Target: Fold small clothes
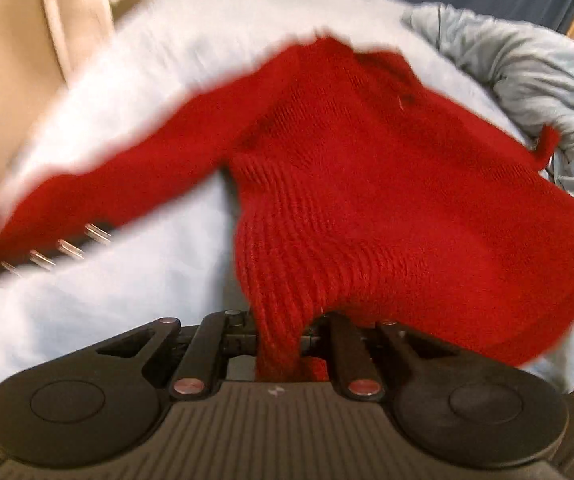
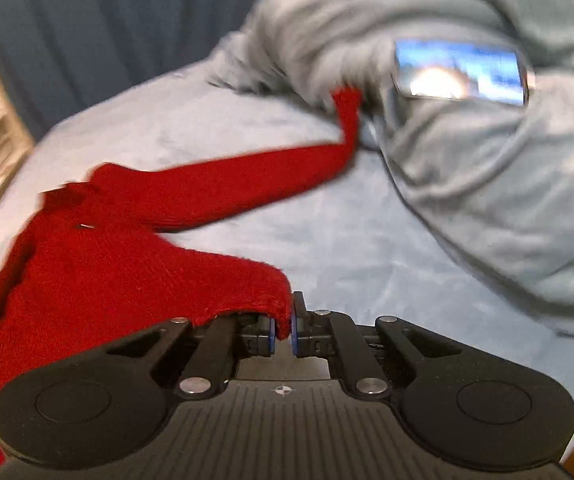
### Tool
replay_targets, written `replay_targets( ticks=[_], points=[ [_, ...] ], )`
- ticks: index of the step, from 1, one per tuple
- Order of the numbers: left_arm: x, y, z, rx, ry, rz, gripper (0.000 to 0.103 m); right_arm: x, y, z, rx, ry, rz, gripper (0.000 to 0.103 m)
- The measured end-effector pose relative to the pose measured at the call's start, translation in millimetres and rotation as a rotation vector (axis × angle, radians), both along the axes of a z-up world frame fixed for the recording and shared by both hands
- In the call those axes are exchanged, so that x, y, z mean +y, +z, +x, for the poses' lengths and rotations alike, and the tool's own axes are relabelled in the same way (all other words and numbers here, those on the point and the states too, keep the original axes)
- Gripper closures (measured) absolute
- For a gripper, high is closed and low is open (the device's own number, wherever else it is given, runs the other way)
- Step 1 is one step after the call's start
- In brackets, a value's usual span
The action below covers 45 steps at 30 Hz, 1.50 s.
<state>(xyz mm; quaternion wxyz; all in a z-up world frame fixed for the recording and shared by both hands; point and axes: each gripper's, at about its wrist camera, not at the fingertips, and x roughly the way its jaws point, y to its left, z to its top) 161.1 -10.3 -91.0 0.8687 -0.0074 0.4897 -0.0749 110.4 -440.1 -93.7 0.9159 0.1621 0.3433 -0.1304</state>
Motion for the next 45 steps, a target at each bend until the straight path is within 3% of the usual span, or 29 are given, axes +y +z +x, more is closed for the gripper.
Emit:
replay_targets(
  ticks=[3, 5, 8, 11, 13, 20, 23, 26, 29, 30, 32, 34, 41, 42, 45],
  points=[
    [38, 23, -18, -0.06, 0.032, 0.044, 0.09, 30, 19, -43, -0.005, 0.088, -0.066, 0.097],
    [52, 16, -27, -0.048, 0.046, 0.073, 0.09, 44, 8, -67, 0.045, 0.111, -0.07, 0.097],
    [54, -24, -37, 0.022, 0.024, 0.123, 0.09, 53, -45, -80, 0.209, 0.101, -0.031, 0.097],
    [43, -65, -38, 0.096, 0.0, 0.157, 0.09, 66, -79, -77, 0.316, 0.116, -0.041, 0.097],
    [35, -64, -43, 0.059, -0.023, 0.194, 0.09, 75, -75, -75, 0.315, 0.118, -0.076, 0.097],
    [55, -42, -58, -0.011, -0.05, 0.137, 0.09, 80, -35, -86, 0.245, 0.155, -0.131, 0.097],
    [55, -55, -62, 0.004, -0.051, 0.167, 0.087, 82, -52, -92, 0.3, 0.16, -0.135, 0.097],
    [64, -66, -65, 0.051, -0.031, 0.21, 0.068, 83, -67, -98, 0.395, 0.155, -0.093, 0.097],
    [88, -49, -78, 0.001, -0.009, 0.18, 0.022, 78, -47, -119, 0.328, 0.153, -0.043, 0.091],
    [94, -42, -81, -0.028, 0.002, 0.175, 0.018, 76, -42, -123, 0.316, 0.141, -0.044, 0.088],
    [107, -28, -80, -0.086, 0.006, 0.149, 0.016, 73, -31, -122, 0.29, 0.108, -0.061, 0.079],
    [106, -17, -66, -0.123, -0.002, 0.136, 0.012, 76, -27, -112, 0.276, 0.086, -0.058, 0.077],
    [33, 2, 35, -0.262, -0.128, 0.149, 0.006, 114, -35, -31, 0.228, 0.138, -0.048, 0.077],
    [25, 7, 50, -0.246, -0.155, 0.132, 0.006, 120, -36, -20, 0.223, 0.149, -0.039, 0.077],
    [20, 31, 69, -0.231, -0.29, -0.022, 0.007, 136, -39, 5, 0.222, 0.224, -0.02, 0.076]
  ],
)
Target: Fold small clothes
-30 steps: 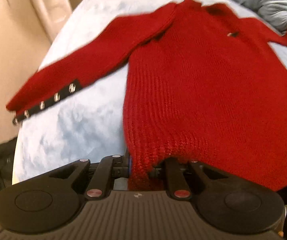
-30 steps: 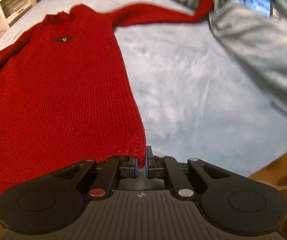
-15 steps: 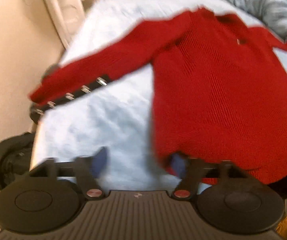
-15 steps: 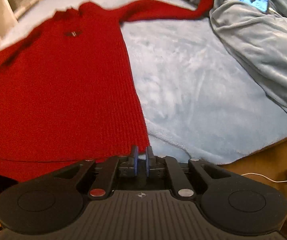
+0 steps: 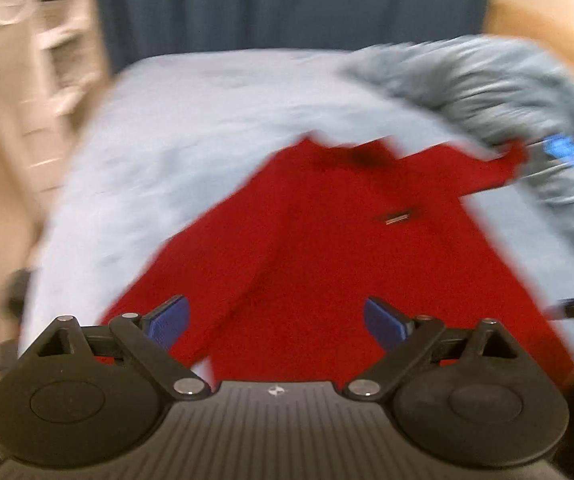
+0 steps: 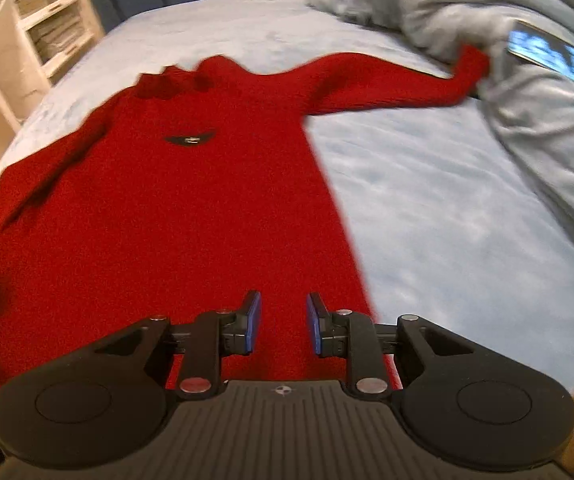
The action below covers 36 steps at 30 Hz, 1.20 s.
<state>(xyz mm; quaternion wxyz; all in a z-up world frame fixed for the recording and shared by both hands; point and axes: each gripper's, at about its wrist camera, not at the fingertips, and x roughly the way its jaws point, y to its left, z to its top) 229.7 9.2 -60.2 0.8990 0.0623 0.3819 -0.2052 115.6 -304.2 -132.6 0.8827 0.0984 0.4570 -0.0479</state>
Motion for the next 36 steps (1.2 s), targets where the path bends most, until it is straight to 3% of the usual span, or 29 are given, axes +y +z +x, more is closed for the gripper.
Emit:
replay_targets(
  ticks=[4, 7, 9, 12, 15, 16, 18, 19, 20, 22, 24, 26, 27, 28, 30, 31, 33, 35, 36],
  points=[
    [22, 6, -13, -0.004, -0.028, 0.041, 0.006, 17, -17, 17, 0.039, 0.13, 0.002, 0.072],
    [50, 4, -22, 0.013, 0.062, 0.01, 0.003, 24, -33, 23, 0.073, 0.136, 0.002, 0.072],
    [49, 0, -14, -0.013, 0.118, 0.032, 0.002, 29, -41, 24, 0.091, 0.125, 0.034, 0.072],
    [20, -15, 25, -0.034, 0.082, 0.101, 0.0, 35, -47, 22, 0.109, 0.123, 0.054, 0.072],
    [-17, -52, 83, 0.015, 0.043, 0.195, 0.001, 41, -49, 20, 0.12, 0.13, 0.045, 0.072],
    [-30, -70, 109, 0.049, 0.042, 0.229, 0.008, 41, -49, 20, 0.126, 0.126, 0.047, 0.072],
    [-42, -99, 152, 0.142, 0.049, 0.29, 0.056, 37, -50, 22, 0.137, 0.118, 0.049, 0.072],
    [-43, -112, 172, 0.199, 0.065, 0.317, 0.087, 36, -50, 23, 0.139, 0.116, 0.048, 0.072],
    [-39, -117, 189, 0.238, 0.088, 0.311, 0.096, 34, -49, 23, 0.14, 0.113, 0.042, 0.072],
    [-24, -101, 217, 0.186, 0.151, 0.281, 0.097, 30, -48, 22, 0.133, 0.114, 0.033, 0.072],
    [4, -76, 249, 0.092, 0.299, 0.291, 0.097, 26, -49, 22, 0.128, 0.109, 0.023, 0.072],
    [39, -63, 284, 0.049, 0.441, 0.265, 0.097, 24, -53, 23, 0.132, 0.103, 0.026, 0.072],
    [52, -63, 300, 0.07, 0.473, 0.251, 0.097, 24, -55, 25, 0.136, 0.1, 0.03, 0.072],
    [59, -67, 309, 0.076, 0.493, 0.263, 0.103, 24, -57, 26, 0.142, 0.097, 0.033, 0.072],
    [57, -78, 318, 0.014, 0.523, 0.392, 0.103, 24, -61, 28, 0.147, 0.094, 0.038, 0.072],
    [58, -85, 322, 0.023, 0.528, 0.412, 0.103, 23, -62, 29, 0.148, 0.093, 0.039, 0.072],
    [63, -97, 325, 0.079, 0.532, 0.382, 0.102, 20, -57, 25, 0.138, 0.088, 0.046, 0.072],
    [61, -98, 316, 0.076, 0.485, 0.309, 0.094, 0, -47, 29, 0.066, 0.016, 0.056, 0.072],
    [58, -97, 313, 0.074, 0.456, 0.275, 0.073, -16, -39, 35, 0.017, -0.041, 0.074, 0.072]
  ],
)
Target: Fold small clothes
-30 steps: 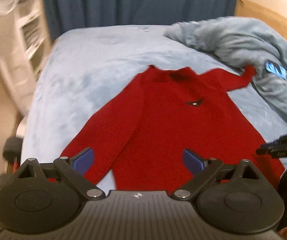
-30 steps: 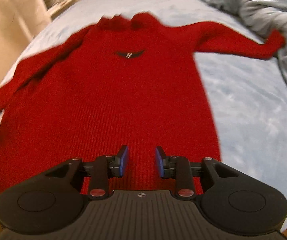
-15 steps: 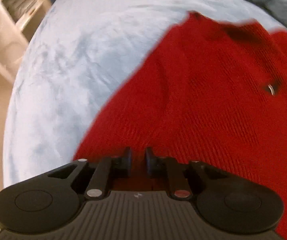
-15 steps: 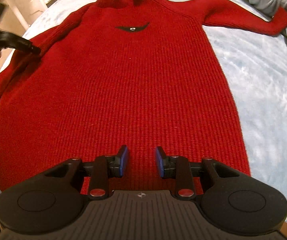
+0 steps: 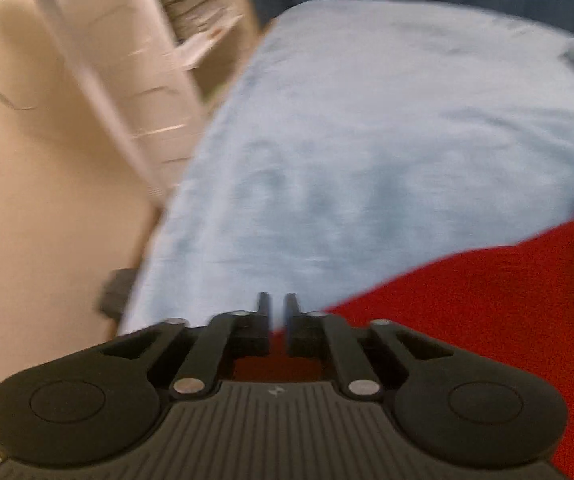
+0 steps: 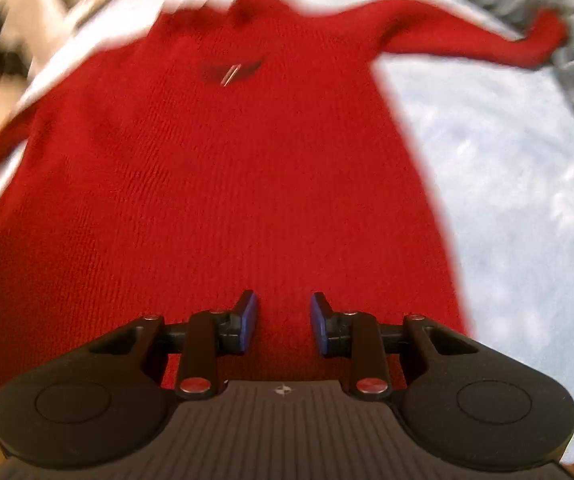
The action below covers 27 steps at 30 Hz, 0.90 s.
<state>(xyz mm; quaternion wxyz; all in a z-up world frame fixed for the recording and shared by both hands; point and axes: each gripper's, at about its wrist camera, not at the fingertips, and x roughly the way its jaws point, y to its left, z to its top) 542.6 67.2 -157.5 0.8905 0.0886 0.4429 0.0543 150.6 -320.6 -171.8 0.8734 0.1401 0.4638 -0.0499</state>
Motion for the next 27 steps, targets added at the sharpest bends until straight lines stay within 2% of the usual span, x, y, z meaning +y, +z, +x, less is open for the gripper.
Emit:
replay_targets(
  ticks=[1, 2, 3, 4, 5, 7, 8, 11, 13, 14, 15, 16, 17, 18, 19, 20, 22, 24, 26, 27],
  points=[
    [-5, 1, -2, -0.004, -0.031, -0.025, 0.042, -21, 8, 8, -0.046, -0.075, 0.018, 0.071],
    [-11, 2, -5, -0.019, -0.053, -0.033, 0.022, -48, 15, 20, -0.096, -0.168, 0.042, 0.064],
    [-19, 2, -8, -0.045, -0.073, -0.039, 0.018, -73, 20, 31, -0.145, -0.255, 0.068, 0.058],
    [-26, 3, -10, -0.068, -0.098, -0.049, 0.016, -100, 22, 46, -0.192, -0.339, 0.097, 0.046],
    [-34, 5, -9, -0.073, -0.135, -0.07, 0.014, -126, 21, 62, -0.227, -0.41, 0.13, 0.039],
    [-53, 0, -5, -0.05, -0.186, -0.094, 0.011, -170, 12, 104, -0.256, -0.498, 0.22, 0.033],
    [-62, -9, -4, -0.042, -0.199, -0.076, 0.01, -185, 5, 123, -0.255, -0.512, 0.265, 0.03],
    [-88, -32, 9, 0.021, -0.218, 0.023, 0.007, -215, -25, 174, -0.194, -0.636, 0.316, 0.03],
    [-100, -48, 20, 0.065, -0.23, 0.074, 0.007, -218, -41, 195, -0.175, -0.69, 0.334, 0.03],
    [-105, -54, 22, 0.072, -0.226, 0.101, 0.01, -215, -46, 205, -0.174, -0.697, 0.336, 0.029],
    [-107, -57, 21, 0.066, -0.227, 0.116, 0.019, -208, -45, 210, -0.185, -0.685, 0.304, 0.03],
    [-109, -59, 21, 0.061, -0.253, 0.105, 0.073, -199, -41, 216, -0.206, -0.629, 0.249, 0.064],
    [-110, -55, 16, 0.065, -0.279, 0.065, 0.103, -191, -36, 221, -0.204, -0.545, 0.172, 0.094],
    [-109, -52, 18, 0.039, -0.24, 0.069, 0.103, -185, -29, 219, -0.198, -0.512, 0.101, 0.094],
    [-107, -45, 16, -0.005, -0.203, 0.078, 0.103, -183, -20, 208, -0.195, -0.534, 0.038, 0.094],
    [-99, -39, 17, -0.031, -0.161, 0.063, 0.103, -186, -12, 194, -0.189, -0.586, -0.015, 0.094],
    [-77, -37, 26, -0.013, -0.068, 0.042, 0.103, -200, -2, 158, -0.2, -0.706, -0.103, 0.095],
    [-63, -44, 31, 0.031, -0.045, 0.064, 0.103, -213, -16, 137, -0.144, -0.769, -0.124, 0.095],
    [-57, -48, 25, 0.023, -0.05, 0.058, 0.103, -216, -39, 133, -0.052, -0.802, -0.068, 0.094],
    [-57, -48, 24, 0.02, -0.048, 0.043, 0.102, -210, -42, 132, -0.067, -0.806, -0.072, 0.094]
  ],
)
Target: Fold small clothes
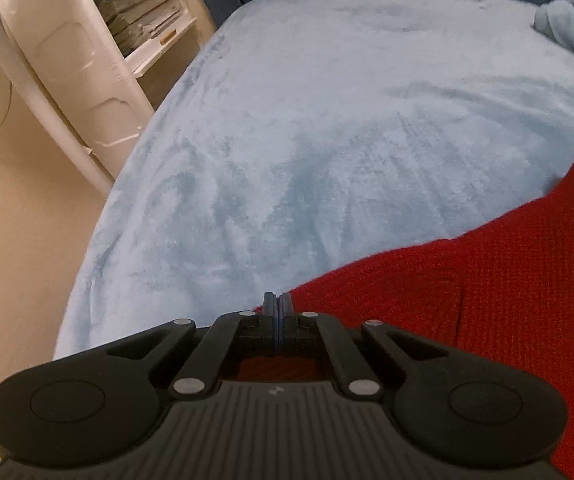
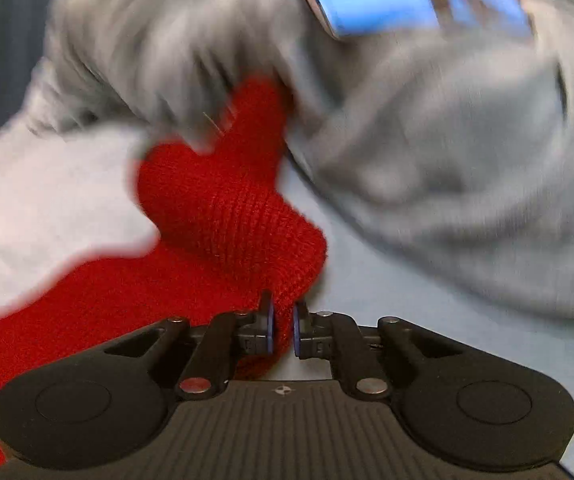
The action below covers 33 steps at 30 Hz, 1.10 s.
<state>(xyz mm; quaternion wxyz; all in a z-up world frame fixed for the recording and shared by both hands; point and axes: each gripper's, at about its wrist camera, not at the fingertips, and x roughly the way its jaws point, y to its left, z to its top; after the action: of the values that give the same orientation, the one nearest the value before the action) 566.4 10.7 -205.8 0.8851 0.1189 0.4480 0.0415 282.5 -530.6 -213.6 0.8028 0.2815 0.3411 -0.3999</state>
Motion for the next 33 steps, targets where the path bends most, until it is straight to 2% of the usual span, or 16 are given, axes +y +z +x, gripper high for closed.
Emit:
replay_targets(
  ticks=[1, 3, 5, 7, 9, 13, 16, 18, 20, 22, 23, 25, 28, 30, 32, 33],
  points=[
    [0, -1, -3, 0.0, 0.002, -0.014, 0.1, 5, 0, 2, 0.005, 0.027, -0.037, 0.088],
    [-6, 0, -6, 0.006, -0.029, -0.015, 0.081, 19, 2, 4, 0.062, 0.056, -0.097, 0.077],
    [-20, 9, -11, -0.024, -0.072, 0.004, 0.04, 31, 16, -5, 0.085, 0.044, -0.145, 0.051],
    [-31, 16, -17, -0.066, -0.094, 0.008, 0.02, 48, 29, -21, 0.043, 0.065, -0.217, 0.05],
    [-42, 20, -23, -0.089, -0.131, -0.012, 0.018, 68, 42, -24, -0.044, 0.166, -0.258, 0.049],
    [-85, 25, -38, -0.102, -0.306, -0.044, 0.018, 121, 58, 5, -0.267, 0.623, -0.17, 0.057],
    [-122, 17, -33, -0.075, -0.416, -0.066, 0.017, 152, 55, 74, -0.319, 0.868, -0.057, 0.063],
    [-147, 5, -19, -0.021, -0.465, -0.077, 0.018, 180, 44, 122, -0.273, 0.983, -0.001, 0.07],
    [-166, -10, 0, -0.012, -0.469, -0.031, 0.017, 193, 19, 175, -0.185, 1.017, 0.011, 0.072],
    [-174, -18, 23, -0.063, -0.404, 0.018, 0.011, 206, -5, 207, -0.054, 0.971, -0.084, 0.082],
    [-173, -19, 38, -0.077, -0.335, 0.02, 0.003, 207, -11, 216, -0.057, 0.955, -0.111, 0.089],
    [-167, -19, 56, -0.089, -0.245, -0.009, 0.0, 204, -9, 229, -0.075, 0.923, -0.097, 0.09],
    [-160, -16, 52, -0.086, -0.244, -0.031, 0.0, 192, -1, 223, -0.097, 0.92, -0.043, 0.089],
    [-151, -4, 28, -0.121, -0.272, -0.042, 0.0, 182, 17, 195, -0.114, 0.883, 0.002, 0.079],
    [-137, 14, -12, -0.155, -0.312, -0.051, 0.0, 180, 39, 142, -0.182, 0.886, -0.012, 0.05],
    [-128, 23, -32, -0.17, -0.323, -0.048, 0.0, 181, 51, 107, -0.219, 0.89, -0.048, 0.044]
  ],
)
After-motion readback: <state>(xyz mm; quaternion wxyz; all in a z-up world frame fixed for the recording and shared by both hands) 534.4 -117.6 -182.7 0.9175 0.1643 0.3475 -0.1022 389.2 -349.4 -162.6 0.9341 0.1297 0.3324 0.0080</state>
